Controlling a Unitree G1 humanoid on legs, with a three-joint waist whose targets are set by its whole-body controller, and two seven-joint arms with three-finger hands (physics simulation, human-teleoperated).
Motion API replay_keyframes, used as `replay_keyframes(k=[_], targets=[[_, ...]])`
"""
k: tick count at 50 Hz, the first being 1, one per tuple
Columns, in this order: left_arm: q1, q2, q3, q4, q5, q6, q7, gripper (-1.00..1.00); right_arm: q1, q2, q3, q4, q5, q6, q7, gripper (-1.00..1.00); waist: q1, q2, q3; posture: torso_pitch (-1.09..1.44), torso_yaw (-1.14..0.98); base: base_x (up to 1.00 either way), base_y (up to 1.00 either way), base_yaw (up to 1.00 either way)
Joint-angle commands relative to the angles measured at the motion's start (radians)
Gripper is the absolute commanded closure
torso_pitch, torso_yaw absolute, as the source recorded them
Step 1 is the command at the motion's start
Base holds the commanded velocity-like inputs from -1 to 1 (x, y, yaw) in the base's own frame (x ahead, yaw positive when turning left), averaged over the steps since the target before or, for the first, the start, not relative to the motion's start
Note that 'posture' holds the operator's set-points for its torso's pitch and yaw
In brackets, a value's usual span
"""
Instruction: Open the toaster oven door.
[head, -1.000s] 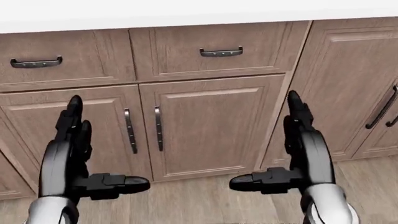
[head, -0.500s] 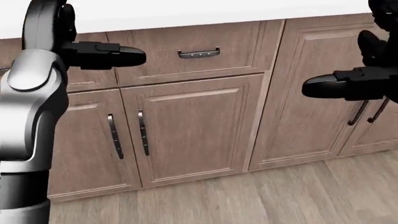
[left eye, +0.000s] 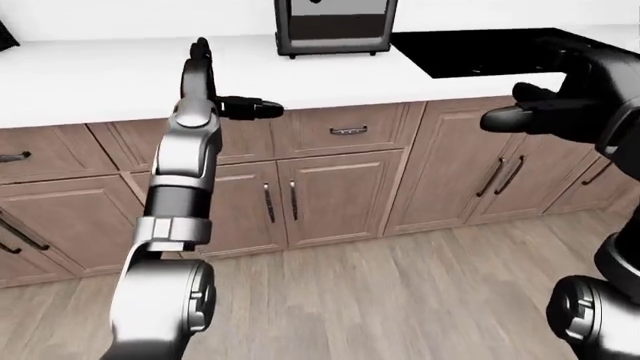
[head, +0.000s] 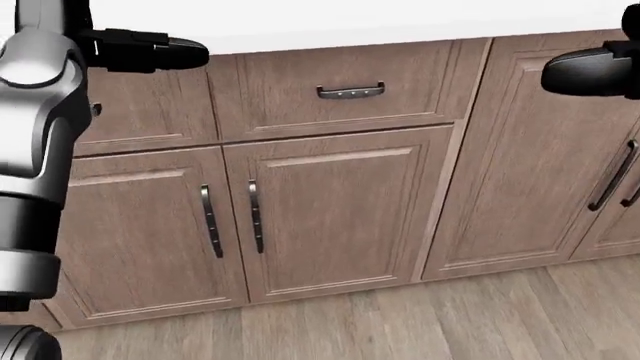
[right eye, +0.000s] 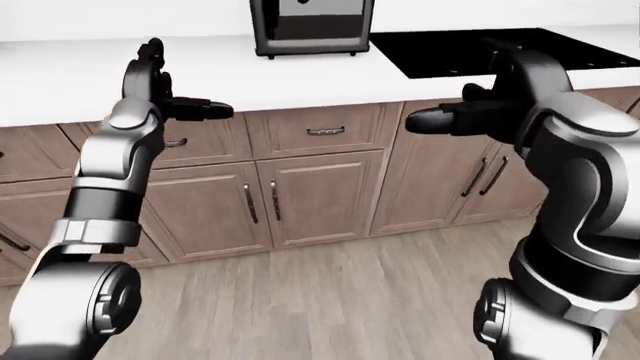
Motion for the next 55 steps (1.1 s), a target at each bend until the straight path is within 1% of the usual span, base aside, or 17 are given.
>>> replay_keyframes(k=[1,2,3,7,13,19,20,23,28,29,31,36,40,43,50,54,55], targets=[[-0.048,0.021,0.01,-0.066,0.005,-0.03,0.004,-1.0,-0.04,-0.013,-0.013,-0.033,0.006,-0.032,-0.008,-1.0,0.037,-0.025,-0.03,0.0,0.0,0.0,0.0,1.0],[-0.048,0.022,0.01,-0.069,0.005,-0.028,0.004,-1.0,-0.04,-0.006,-0.018,-0.035,0.011,-0.038,-0.011,-1.0,-0.002,0.033,-0.037,0.0,0.0,0.0,1.0,0.0],[-0.048,0.023,0.011,-0.071,0.005,-0.026,0.004,-1.0,-0.044,0.002,-0.028,-0.036,0.015,-0.041,-0.02,-1.0,0.014,-0.012,-0.007,0.0,0.0,0.0,0.0,0.0],[-0.052,0.026,0.013,-0.067,0.005,-0.026,0.004,-1.0,-0.047,-0.01,-0.026,-0.044,0.03,-0.024,-0.035,-1.0,-0.012,0.118,-0.007,0.0,0.0,0.0,0.0,0.0],[-0.055,0.026,0.012,-0.088,0.003,-0.006,0.004,-1.0,-0.06,-0.018,-0.018,-0.028,0.05,-0.019,-0.045,-1.0,-0.002,0.012,0.011,0.0,0.0,0.0,0.0,0.0],[-0.056,0.024,0.011,-0.106,0.004,0.01,0.005,-1.0,-0.058,-0.028,-0.014,-0.018,0.061,-0.026,-0.045,-1.0,0.011,0.031,-0.003,0.0,0.0,0.01,0.0,0.0],[-0.056,0.024,0.011,-0.108,0.004,0.01,0.006,-1.0,-0.058,-0.029,-0.014,-0.017,0.062,-0.026,-0.045,-1.0,0.007,0.036,-0.027,0.0,0.0,0.1,0.0,0.0],[-0.052,0.024,0.011,-0.123,0.004,0.02,0.006,-1.0,-0.062,-0.031,-0.011,-0.017,0.068,-0.027,-0.045,-1.0,0.007,0.04,-0.009,0.0,0.0,0.2,0.0,0.0],[-0.053,0.026,0.014,-0.128,0.001,0.025,0.006,-1.0,-0.063,-0.034,-0.01,-0.017,0.074,-0.027,-0.046,-1.0,0.009,-0.011,0.003,0.0,0.0,0.3,0.0,0.0],[-0.053,0.027,0.014,-0.127,0.001,0.025,0.006,-1.0,-0.061,-0.034,-0.011,-0.019,0.075,-0.026,-0.046,-1.0,0.005,0.012,0.004,0.0,0.0,0.31,0.0,0.0],[-0.054,0.027,0.014,-0.126,0.001,0.025,0.006,-1.0,-0.062,-0.034,-0.011,-0.02,0.077,-0.023,-0.047,-1.0,0.013,0.004,-0.002,0.0,0.0,0.31,0.0,0.0],[-0.057,0.029,0.014,-0.125,0.0,0.028,0.006,-1.0,-0.069,-0.036,-0.008,-0.017,0.08,-0.023,-0.049,-1.0,0.006,0.046,-0.004,0.0,0.0,0.31,0.0,0.0],[-0.064,0.033,0.015,-0.117,0.0,0.025,0.004,-1.0,-0.065,-0.034,-0.006,-0.014,0.082,-0.026,-0.05,-1.0,-0.01,0.13,-0.019,0.0,0.0,0.31,0.0,0.0],[-0.063,0.034,0.016,-0.108,0.0,0.018,0.004,-1.0,-0.067,-0.035,-0.004,-0.01,0.083,-0.027,-0.051,-1.0,-0.006,0.126,0.0,0.0,0.0,0.32,0.0,0.0],[-0.067,0.032,0.014,-0.11,-0.001,0.022,0.005,-1.0,-0.073,-0.039,-0.006,-0.017,0.087,-0.014,-0.051,-1.0,0.017,0.062,0.0,0.0,0.0,0.33,0.0,0.0],[-0.068,0.029,0.012,-0.11,0.001,0.023,0.005,-1.0,-0.072,-0.042,-0.012,-0.022,0.09,-0.006,-0.051,-1.0,0.025,-0.041,-0.025,0.0,0.0,0.36,0.0,0.0],[-0.067,0.028,0.011,-0.116,0.001,0.026,0.006,-1.0,-0.075,-0.044,-0.01,-0.023,0.09,-0.003,-0.051,-1.0,0.016,0.002,-0.013,0.0,0.0,0.38,0.0,0.0]])
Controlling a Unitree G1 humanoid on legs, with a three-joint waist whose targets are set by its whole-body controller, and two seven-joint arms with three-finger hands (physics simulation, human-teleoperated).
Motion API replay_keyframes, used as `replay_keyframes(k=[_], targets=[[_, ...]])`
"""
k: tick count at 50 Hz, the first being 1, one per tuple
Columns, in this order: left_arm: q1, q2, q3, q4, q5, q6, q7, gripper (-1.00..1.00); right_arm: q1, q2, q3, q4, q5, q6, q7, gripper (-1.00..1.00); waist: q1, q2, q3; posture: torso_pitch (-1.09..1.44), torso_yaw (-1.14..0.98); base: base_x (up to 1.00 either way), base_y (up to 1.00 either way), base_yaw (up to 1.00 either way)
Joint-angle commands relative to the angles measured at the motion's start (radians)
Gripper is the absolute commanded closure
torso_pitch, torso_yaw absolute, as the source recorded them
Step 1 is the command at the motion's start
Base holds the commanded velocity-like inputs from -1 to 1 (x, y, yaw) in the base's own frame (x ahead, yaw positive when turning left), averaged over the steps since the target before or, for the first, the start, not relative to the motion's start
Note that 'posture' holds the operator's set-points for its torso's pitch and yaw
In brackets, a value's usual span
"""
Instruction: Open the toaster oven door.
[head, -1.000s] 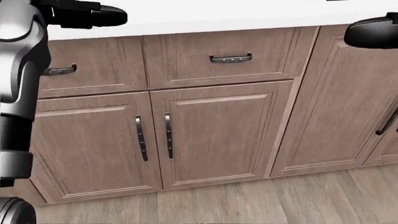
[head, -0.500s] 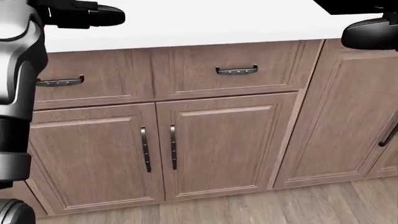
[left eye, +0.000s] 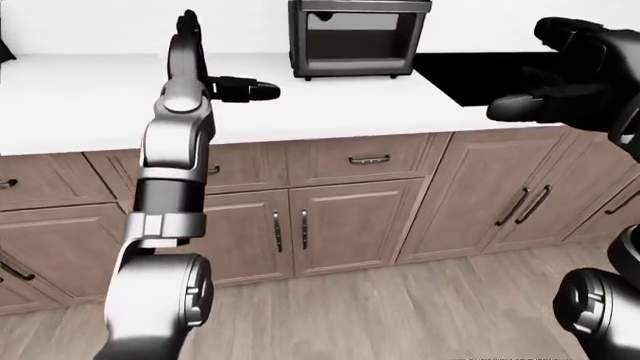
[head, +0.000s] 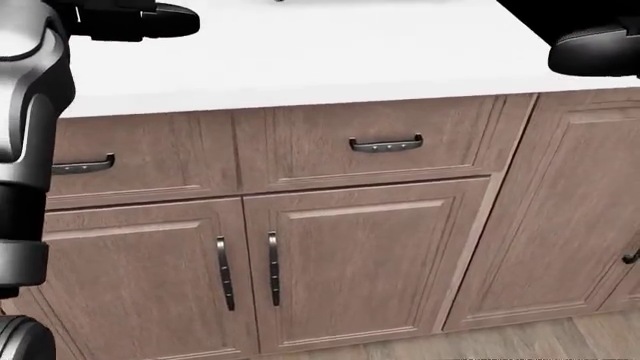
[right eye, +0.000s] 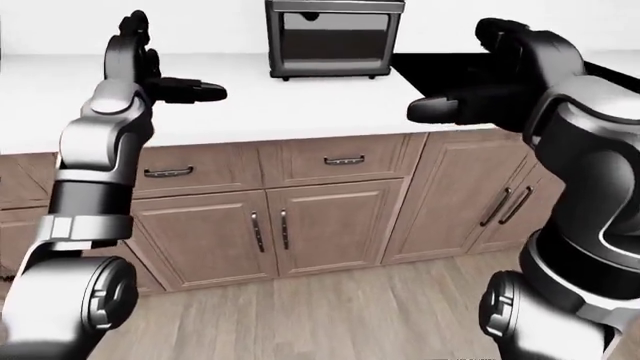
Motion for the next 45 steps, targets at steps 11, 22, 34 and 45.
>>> replay_keyframes(k=[11,22,34,45], targets=[[-0.043,0.012,0.003,-0.024,0.004,-0.013,-0.002,-1.0,-0.034,-0.017,-0.006,-0.012,0.002,-0.012,0.002,-1.0,-0.025,0.085,-0.019,0.0,0.0,0.38,0.0,0.0],[-0.036,0.012,0.005,-0.037,0.003,-0.007,-0.001,-1.0,-0.029,-0.01,-0.004,-0.009,0.004,-0.017,0.0,-1.0,0.003,0.082,-0.024,0.0,0.0,0.47,0.0,0.0],[-0.035,0.016,0.007,-0.029,0.001,-0.011,-0.001,-1.0,-0.034,-0.008,0.0,-0.009,0.004,-0.013,-0.003,-1.0,-0.004,0.004,-0.024,0.0,0.0,0.45,0.0,0.0],[-0.041,0.019,0.008,-0.045,-0.003,0.005,-0.001,-1.0,-0.038,-0.012,-0.004,-0.018,0.007,-0.001,-0.003,-1.0,0.0,0.116,-0.051,0.0,0.0,0.1,0.0,0.0]])
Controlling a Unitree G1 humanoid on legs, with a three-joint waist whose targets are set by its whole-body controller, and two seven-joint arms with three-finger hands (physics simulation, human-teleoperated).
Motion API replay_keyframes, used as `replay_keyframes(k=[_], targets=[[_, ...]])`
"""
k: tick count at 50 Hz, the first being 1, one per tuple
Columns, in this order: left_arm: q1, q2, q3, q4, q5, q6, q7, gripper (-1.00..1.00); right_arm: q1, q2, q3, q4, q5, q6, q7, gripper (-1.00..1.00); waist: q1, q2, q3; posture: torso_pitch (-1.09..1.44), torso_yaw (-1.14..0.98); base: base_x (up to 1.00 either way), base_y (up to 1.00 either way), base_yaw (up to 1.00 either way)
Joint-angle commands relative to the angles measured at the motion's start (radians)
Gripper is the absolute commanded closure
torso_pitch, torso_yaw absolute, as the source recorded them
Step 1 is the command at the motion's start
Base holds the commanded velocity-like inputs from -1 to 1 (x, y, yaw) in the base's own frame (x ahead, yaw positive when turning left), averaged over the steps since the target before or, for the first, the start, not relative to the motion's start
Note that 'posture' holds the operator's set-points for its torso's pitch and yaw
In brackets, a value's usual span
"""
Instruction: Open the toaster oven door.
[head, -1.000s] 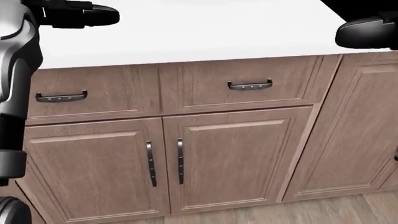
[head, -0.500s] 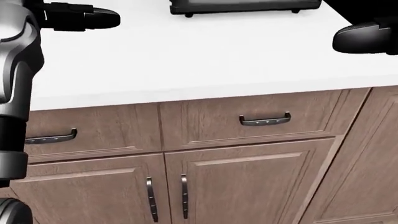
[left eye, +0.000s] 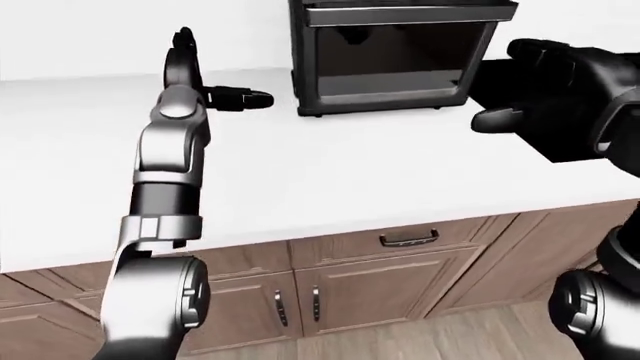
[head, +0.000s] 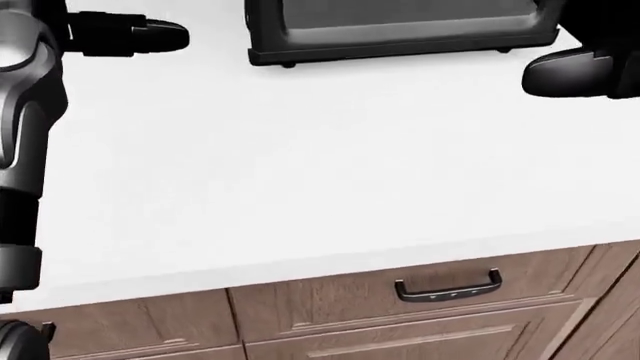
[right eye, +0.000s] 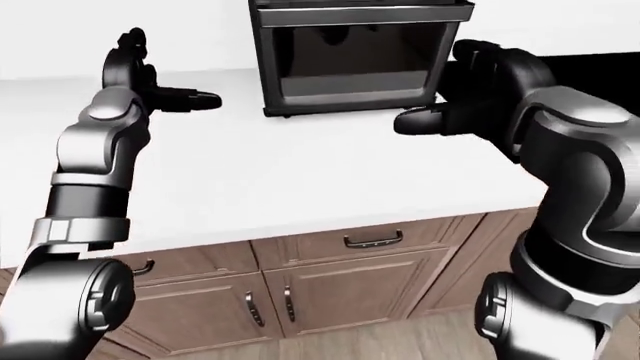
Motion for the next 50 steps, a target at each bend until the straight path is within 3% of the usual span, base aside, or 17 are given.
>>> replay_keyframes(k=[1,7,8,9,10,11,12,14,18,33,43,50], targets=[[-0.062,0.005,-0.007,-0.061,0.0,-0.035,-0.002,-1.0,-0.045,-0.031,-0.037,-0.032,-0.016,-0.044,-0.01,-1.0,-0.014,-0.001,-0.055,0.0,0.0,0.07,0.0,0.0],[-0.062,0.007,-0.007,-0.078,0.0,-0.024,-0.002,-1.0,-0.054,-0.031,-0.031,-0.023,-0.017,-0.047,-0.01,-1.0,-0.019,-0.055,-0.047,0.0,0.0,0.07,0.0,0.0],[-0.061,0.007,-0.008,-0.079,0.001,-0.026,-0.001,-1.0,-0.054,-0.032,-0.03,-0.024,-0.017,-0.05,-0.009,-1.0,-0.02,-0.071,-0.048,0.0,0.0,0.07,0.0,0.0],[-0.061,0.007,-0.008,-0.079,0.001,-0.03,-0.003,-1.0,-0.054,-0.031,-0.035,-0.028,-0.016,-0.048,-0.009,-1.0,-0.014,-0.096,-0.032,0.0,0.0,0.0,0.0,0.0],[-0.061,0.008,-0.01,-0.078,0.006,-0.035,0.001,-1.0,-0.051,-0.029,-0.036,-0.031,-0.016,-0.048,-0.01,-1.0,-0.013,-0.116,-0.033,0.0,0.0,0.0,0.0,0.0],[-0.064,0.007,-0.005,-0.076,0.0,-0.026,0.0,-1.0,-0.049,-0.028,-0.036,-0.032,-0.015,-0.048,-0.01,-1.0,0.002,-0.121,-0.04,0.0,0.0,0.0,0.0,0.0],[-0.067,0.006,-0.001,-0.074,-0.006,-0.017,0.0,-1.0,-0.05,-0.029,-0.036,-0.032,-0.015,-0.047,-0.01,-1.0,-0.003,-0.102,-0.021,0.0,0.0,0.0,0.0,0.0],[-0.072,0.009,0.005,-0.07,-0.017,-0.004,0.001,-1.0,-0.049,-0.029,-0.037,-0.033,-0.014,-0.049,-0.011,-1.0,-0.007,-0.092,-0.031,0.0,0.0,0.0,0.0,0.0],[-0.06,0.011,0.003,-0.095,-0.031,0.007,-0.003,-1.0,-0.048,-0.026,-0.038,-0.036,-0.012,-0.047,-0.013,-1.0,-0.013,-0.065,-0.026,0.0,0.0,0.0,0.0,0.0],[-0.052,0.016,-0.001,-0.112,-0.036,0.015,-0.006,-1.0,-0.042,-0.029,-0.052,-0.05,0.001,-0.039,-0.016,-1.0,-0.01,-0.076,-0.023,0.0,0.0,0.0,0.0,0.0],[-0.058,0.016,-0.005,-0.096,-0.028,0.009,-0.01,-1.0,-0.074,-0.018,-0.009,0.016,-0.007,-0.084,-0.019,-1.0,-0.007,-0.077,-0.015,0.0,0.0,0.0,0.0,0.0],[-0.053,0.01,-0.007,-0.12,-0.021,0.026,-0.013,-1.0,-0.078,-0.019,-0.01,0.018,-0.008,-0.083,-0.016,-1.0,-0.002,-0.079,-0.04,-0.07,0.0,0.0,0.0,0.0]])
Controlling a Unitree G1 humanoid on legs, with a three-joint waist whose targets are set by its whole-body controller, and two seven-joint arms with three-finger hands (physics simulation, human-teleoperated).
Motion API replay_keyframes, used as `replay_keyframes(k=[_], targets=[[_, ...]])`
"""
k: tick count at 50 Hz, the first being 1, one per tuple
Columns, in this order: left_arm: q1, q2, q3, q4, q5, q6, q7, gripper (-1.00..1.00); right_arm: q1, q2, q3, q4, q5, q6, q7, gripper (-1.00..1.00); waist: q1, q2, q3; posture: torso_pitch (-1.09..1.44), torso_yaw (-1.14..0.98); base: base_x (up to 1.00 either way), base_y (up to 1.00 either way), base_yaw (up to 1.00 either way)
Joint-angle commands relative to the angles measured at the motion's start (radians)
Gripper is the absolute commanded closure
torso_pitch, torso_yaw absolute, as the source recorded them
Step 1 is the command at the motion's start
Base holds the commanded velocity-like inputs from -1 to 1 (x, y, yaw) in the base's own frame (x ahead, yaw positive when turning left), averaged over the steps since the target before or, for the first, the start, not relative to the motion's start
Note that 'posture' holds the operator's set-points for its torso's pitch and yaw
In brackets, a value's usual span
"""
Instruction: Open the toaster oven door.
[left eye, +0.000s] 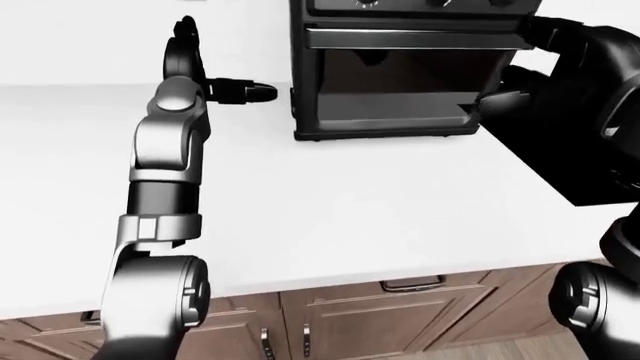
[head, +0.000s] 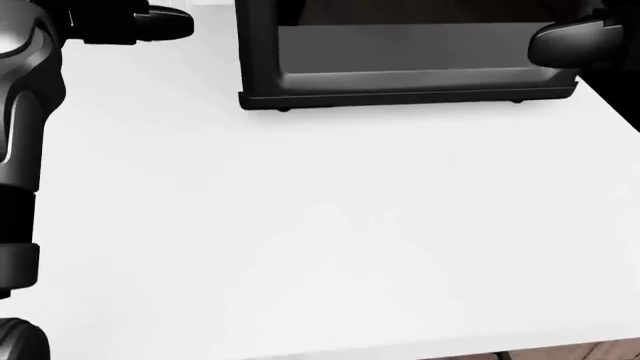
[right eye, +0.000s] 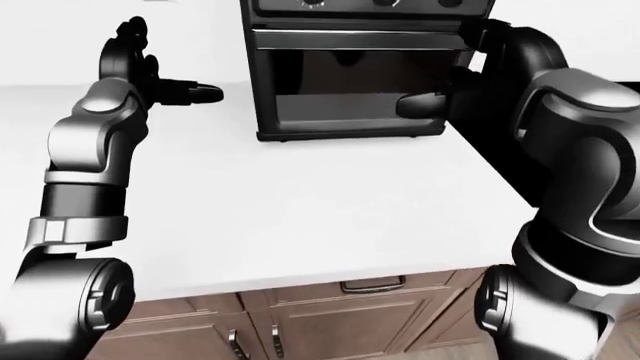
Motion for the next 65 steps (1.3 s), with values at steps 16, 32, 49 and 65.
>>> replay_keyframes(k=[16,32,49,65], targets=[[-0.045,0.013,0.009,-0.041,0.0,-0.038,-0.001,-1.0,-0.032,-0.006,0.0,0.0,-0.013,-0.05,0.003,-1.0,-0.006,0.01,-0.133,-0.23,0.0,0.0,0.0,0.0],[-0.04,0.013,0.008,-0.066,-0.004,-0.021,-0.003,-1.0,-0.066,0.009,0.037,0.052,-0.035,-0.077,0.014,-1.0,-0.021,0.028,-0.252,-0.38,0.0,0.0,0.0,0.0],[-0.04,0.01,0.006,-0.079,-0.003,-0.012,-0.004,-1.0,-0.08,0.017,0.049,0.078,-0.068,-0.091,0.04,-1.0,-0.018,0.028,-0.34,-0.51,0.0,0.0,0.0,0.0],[-0.031,0.01,0.003,-0.098,-0.01,-0.031,-0.009,-1.0,-0.083,0.018,0.127,0.153,-0.166,-0.132,0.11,-1.0,-0.018,0.031,-0.374,-0.54,0.0,0.0,0.0,0.0]])
